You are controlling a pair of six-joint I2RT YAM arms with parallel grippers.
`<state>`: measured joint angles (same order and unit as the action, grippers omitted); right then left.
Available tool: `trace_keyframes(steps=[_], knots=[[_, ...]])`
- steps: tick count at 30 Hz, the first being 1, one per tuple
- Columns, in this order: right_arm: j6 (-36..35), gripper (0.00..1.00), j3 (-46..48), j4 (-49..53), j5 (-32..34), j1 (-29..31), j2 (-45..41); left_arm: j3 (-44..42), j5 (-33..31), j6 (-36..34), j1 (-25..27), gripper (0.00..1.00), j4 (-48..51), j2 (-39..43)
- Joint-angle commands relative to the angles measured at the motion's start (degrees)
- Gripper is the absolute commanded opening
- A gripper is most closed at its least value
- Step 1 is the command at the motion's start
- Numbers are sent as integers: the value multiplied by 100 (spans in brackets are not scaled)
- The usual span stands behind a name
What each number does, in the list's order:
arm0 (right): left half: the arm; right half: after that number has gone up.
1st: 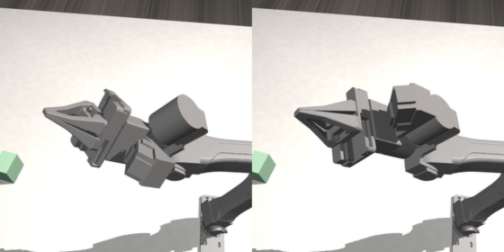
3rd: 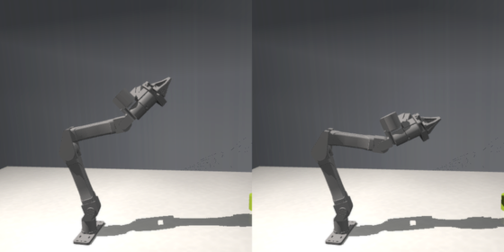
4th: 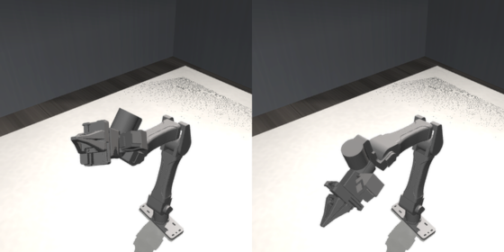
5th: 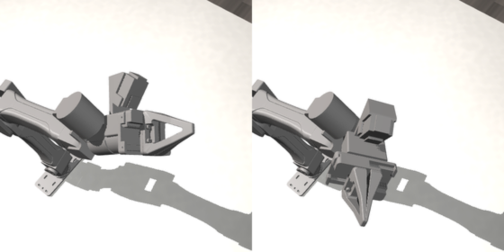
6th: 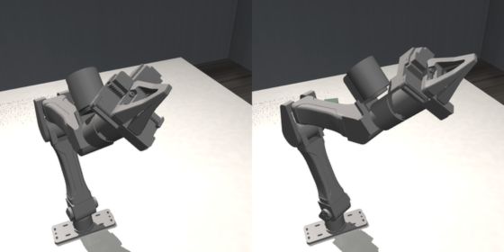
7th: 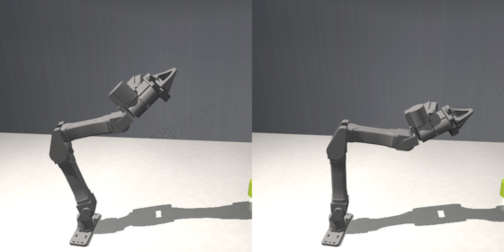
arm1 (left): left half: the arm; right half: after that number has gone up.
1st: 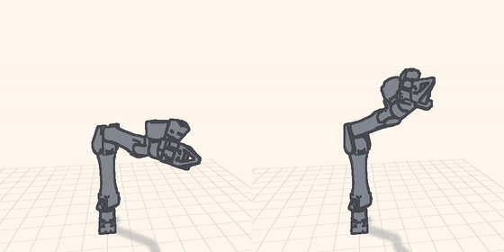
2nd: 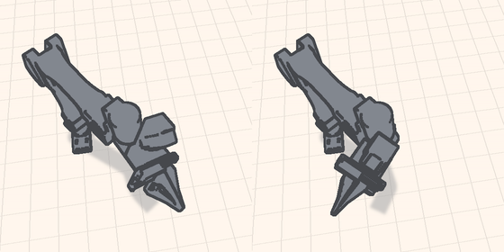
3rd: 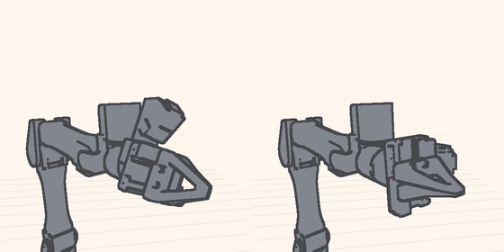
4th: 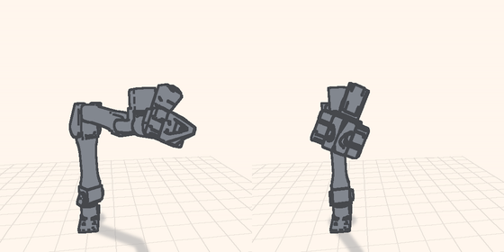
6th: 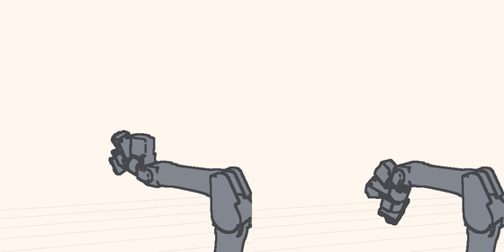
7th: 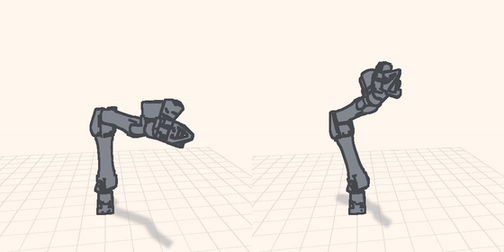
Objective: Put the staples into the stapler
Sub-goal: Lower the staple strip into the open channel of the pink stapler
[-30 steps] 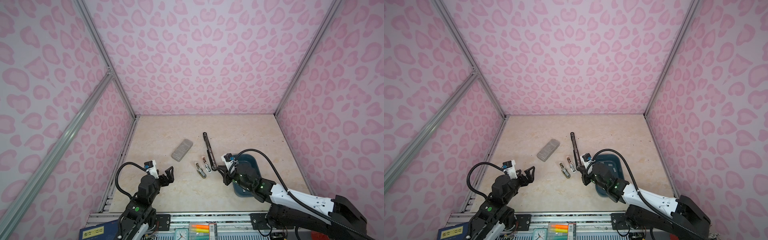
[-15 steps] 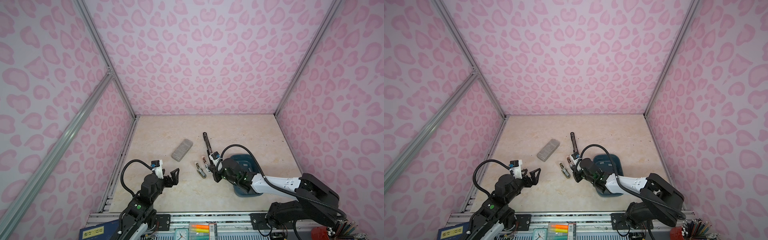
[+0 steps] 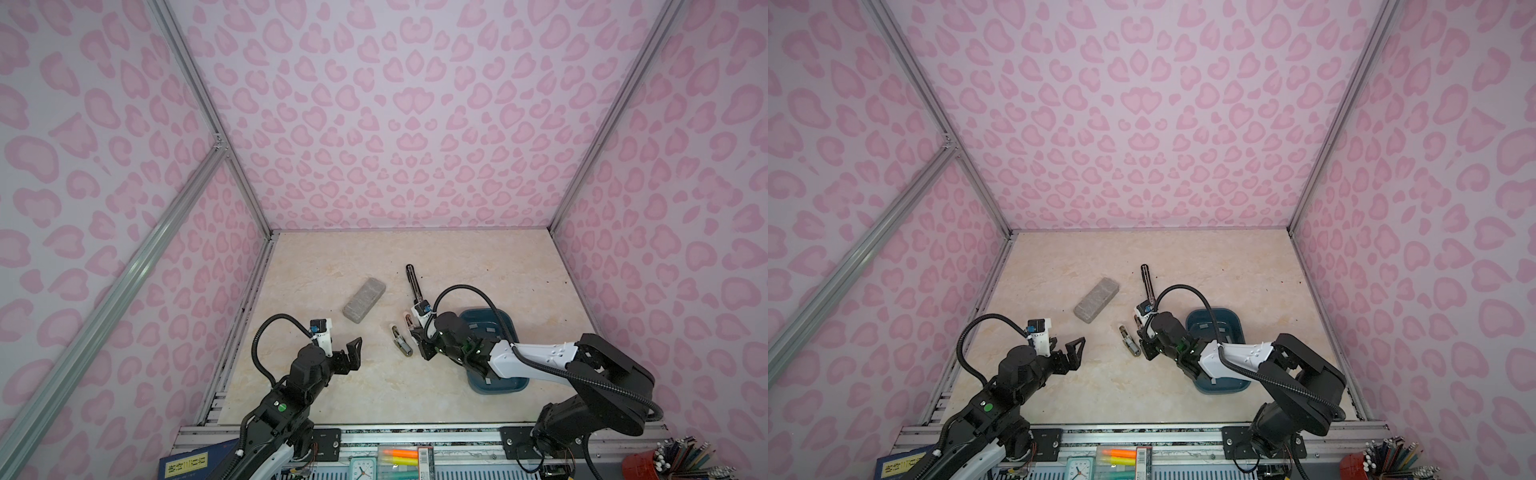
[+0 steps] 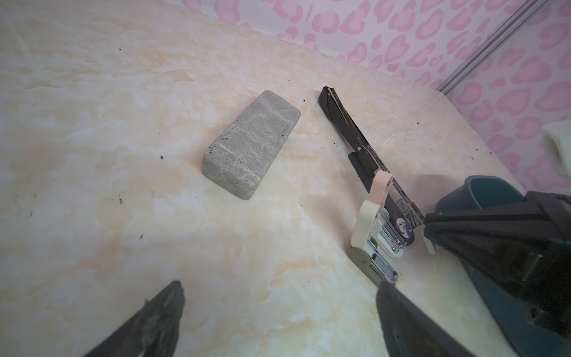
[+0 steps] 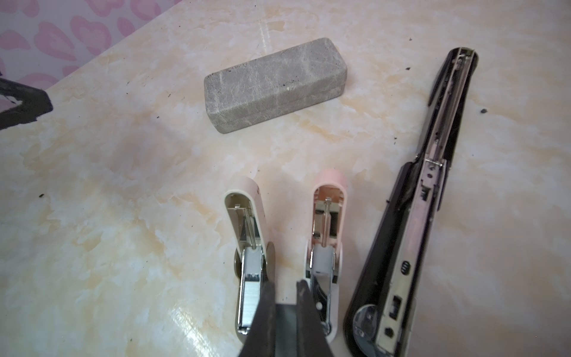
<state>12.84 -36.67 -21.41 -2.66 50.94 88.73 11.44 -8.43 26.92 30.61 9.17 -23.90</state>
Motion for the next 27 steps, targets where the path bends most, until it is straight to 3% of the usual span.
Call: trace_keyframes(steps=[1, 27], knots=[[-27, 5, -59, -165, -34, -1, 138, 90, -172, 2, 23, 98, -200, -65], [-150, 2, -34, -445, -243, -216, 447, 282, -414, -20, 250, 98, -259, -737]])
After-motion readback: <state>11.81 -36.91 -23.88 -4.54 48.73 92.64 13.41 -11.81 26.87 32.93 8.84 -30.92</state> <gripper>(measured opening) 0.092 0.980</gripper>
